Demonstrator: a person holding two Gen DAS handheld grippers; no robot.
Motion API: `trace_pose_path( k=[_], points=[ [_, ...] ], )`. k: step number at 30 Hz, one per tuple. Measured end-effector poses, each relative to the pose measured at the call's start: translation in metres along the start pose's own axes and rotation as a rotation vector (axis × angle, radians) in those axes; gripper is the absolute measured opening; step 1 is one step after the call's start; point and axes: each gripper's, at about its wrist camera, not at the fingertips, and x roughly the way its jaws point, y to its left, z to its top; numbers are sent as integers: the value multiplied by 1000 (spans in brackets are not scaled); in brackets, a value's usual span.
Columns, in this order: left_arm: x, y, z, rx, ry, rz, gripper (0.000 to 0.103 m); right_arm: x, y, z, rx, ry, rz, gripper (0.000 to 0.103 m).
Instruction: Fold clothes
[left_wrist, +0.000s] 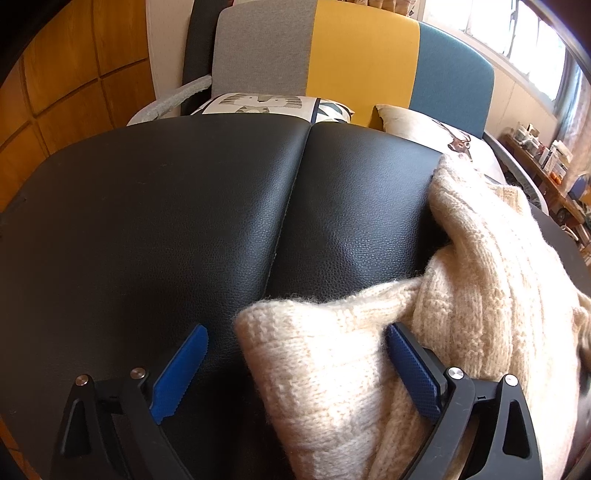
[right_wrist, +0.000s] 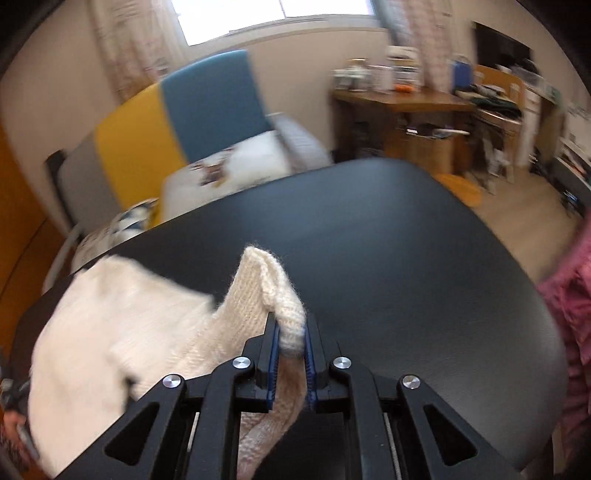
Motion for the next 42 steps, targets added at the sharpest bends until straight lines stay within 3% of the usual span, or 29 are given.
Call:
trace_pose_path(
  k=[3,7,15,22,25,28,30,33,37,40,42],
  points=[
    [0,1,0,0,1,3,100,4,-36,10,94,-3,-43,11],
    [1,1,0,0,1,10,101,13,-68,18,124,6,-118,11],
    [1,0,0,1,1,24,102,23,-113,12,245,23,-164,12],
    [2,-1,0,-7,0,41,103,25,-119,8,275,55,-295,25],
    [2,0,0,-9,1,37,103,0,-93,19,225,-3,-342,25],
    [3,0,1,-11,1,33,103,-35,-33,29,125,-121,-268,26],
    [3,0,1,-13,0,32,103,-40,25,29,13,-149,-167,27],
    [2,1,0,-17,-1,25,103,-14,124,10,-156,-82,36,28],
    [2,2,0,-22,0,16,103,34,246,-44,-310,32,239,28],
    [1,3,1,-30,5,6,103,63,301,-83,-331,97,265,28],
    [-2,9,3,-56,14,-33,103,79,321,-106,-328,128,222,28]
  ],
)
